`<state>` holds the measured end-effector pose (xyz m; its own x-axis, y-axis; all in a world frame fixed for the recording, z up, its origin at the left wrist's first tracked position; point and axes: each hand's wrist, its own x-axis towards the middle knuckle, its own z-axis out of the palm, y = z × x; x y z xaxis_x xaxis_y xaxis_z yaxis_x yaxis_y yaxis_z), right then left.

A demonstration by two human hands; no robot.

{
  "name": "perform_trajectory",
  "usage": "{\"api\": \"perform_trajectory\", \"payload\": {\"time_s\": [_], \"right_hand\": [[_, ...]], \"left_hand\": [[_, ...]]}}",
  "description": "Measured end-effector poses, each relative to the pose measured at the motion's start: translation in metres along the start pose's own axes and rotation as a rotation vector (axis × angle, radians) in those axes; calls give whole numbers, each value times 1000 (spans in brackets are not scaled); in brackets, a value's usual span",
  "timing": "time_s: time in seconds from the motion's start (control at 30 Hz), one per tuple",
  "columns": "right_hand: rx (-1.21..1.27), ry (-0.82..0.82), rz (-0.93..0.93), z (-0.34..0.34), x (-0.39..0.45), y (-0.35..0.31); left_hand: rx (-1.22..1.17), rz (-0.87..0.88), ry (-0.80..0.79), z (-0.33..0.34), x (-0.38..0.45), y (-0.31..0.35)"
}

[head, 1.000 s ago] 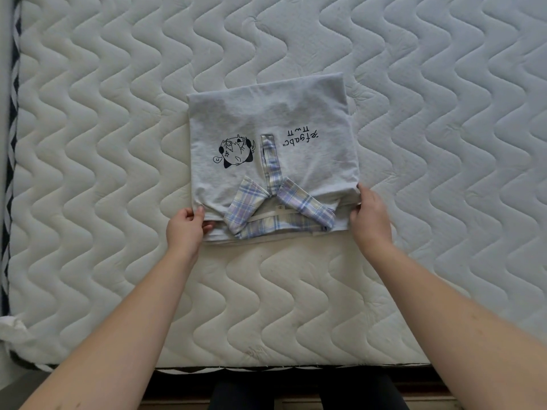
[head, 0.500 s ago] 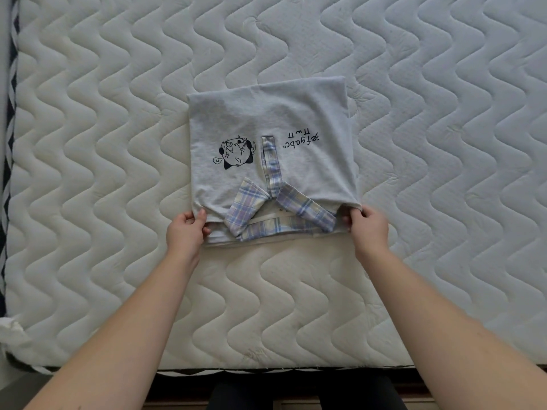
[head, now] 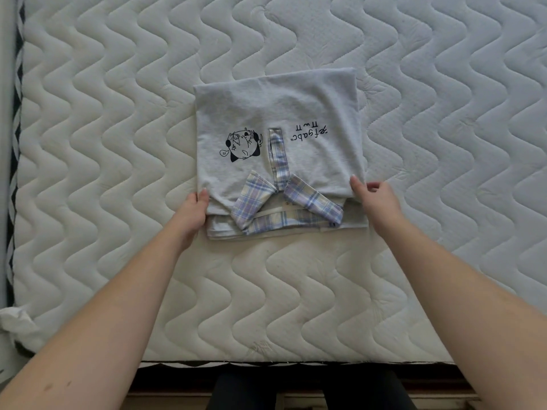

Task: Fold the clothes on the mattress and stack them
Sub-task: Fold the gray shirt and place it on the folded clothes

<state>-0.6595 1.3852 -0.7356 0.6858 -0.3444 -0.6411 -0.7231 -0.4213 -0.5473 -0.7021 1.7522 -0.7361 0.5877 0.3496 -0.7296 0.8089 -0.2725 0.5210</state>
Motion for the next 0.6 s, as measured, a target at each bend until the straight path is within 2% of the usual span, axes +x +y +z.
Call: {"api": "perform_trajectory", "payload": {"time_s": [0.1,0.23,0.37,0.6], "right_hand": [[-87,-88,-43,-3,11,-6],[98,-257,-36,-10,17,-15],[122,-393,-14,-9,15,-15],[281,-366,7,-21,-18,-7]], "left_hand": [[-140,-41,-132,0,3,7],[-274,-29,-232,-2,-2,6],[-425,-24,-297,-7,-7,-3],[-404,-34,-188,-7,-33,-5]]}}
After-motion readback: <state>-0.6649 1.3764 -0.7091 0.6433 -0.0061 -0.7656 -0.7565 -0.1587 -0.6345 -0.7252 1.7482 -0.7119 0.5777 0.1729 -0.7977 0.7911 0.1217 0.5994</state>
